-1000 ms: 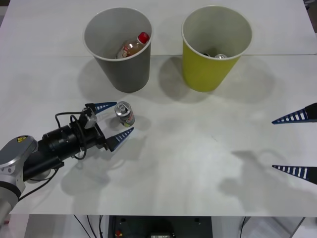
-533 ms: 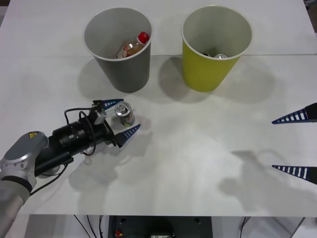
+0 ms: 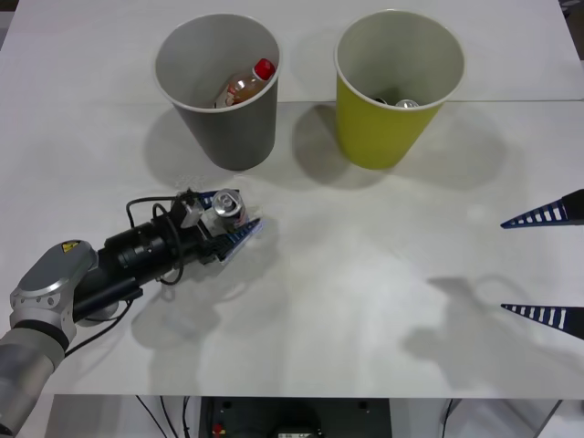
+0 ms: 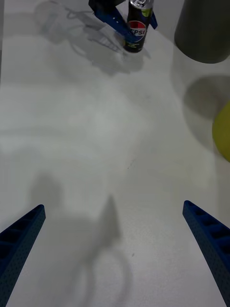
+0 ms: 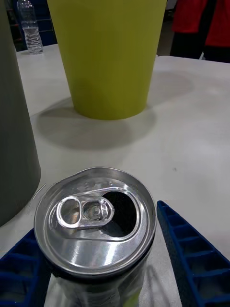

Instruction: Put the can into the green bin and the plastic bottle into the gray bin

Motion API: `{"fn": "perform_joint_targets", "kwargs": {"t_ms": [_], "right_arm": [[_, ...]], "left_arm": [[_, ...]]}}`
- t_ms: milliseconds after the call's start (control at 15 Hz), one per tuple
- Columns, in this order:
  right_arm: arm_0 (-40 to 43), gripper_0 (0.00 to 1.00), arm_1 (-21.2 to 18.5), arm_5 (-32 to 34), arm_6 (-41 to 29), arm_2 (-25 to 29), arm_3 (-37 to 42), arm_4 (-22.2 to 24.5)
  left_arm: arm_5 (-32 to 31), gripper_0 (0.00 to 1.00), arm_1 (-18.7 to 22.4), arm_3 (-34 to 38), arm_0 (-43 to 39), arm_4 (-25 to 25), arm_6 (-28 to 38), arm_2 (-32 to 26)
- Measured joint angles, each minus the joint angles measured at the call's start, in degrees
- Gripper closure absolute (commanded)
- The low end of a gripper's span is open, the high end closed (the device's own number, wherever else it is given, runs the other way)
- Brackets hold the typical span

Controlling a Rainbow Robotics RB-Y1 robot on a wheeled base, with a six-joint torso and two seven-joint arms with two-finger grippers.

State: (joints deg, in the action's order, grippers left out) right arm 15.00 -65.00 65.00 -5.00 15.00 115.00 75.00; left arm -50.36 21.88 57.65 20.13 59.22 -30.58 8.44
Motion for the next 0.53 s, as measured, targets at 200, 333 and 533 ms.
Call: {"fn": "perform_joint_targets", "kwargs": {"t_ms": [200,333,533], "right_arm": [[0.0,0.0,0.0,0.0,0.0,0.0,0.0,0.0],[0.0,0.0,0.0,0.0,0.0,0.0,0.0,0.0],[0.0,0.0,0.0,0.0,0.0,0.0,0.0,0.0]], "left_arm": [[-0.1,1.0,0.0,0.0,0.0,0.1,0.1,0.0],[-0.5,1.0,0.1,0.0,-0.1,0.1,0.3,0.0],[-1.3,1.0,0.8,0.2,-0.1,0.1,0.5,0.0]]}}
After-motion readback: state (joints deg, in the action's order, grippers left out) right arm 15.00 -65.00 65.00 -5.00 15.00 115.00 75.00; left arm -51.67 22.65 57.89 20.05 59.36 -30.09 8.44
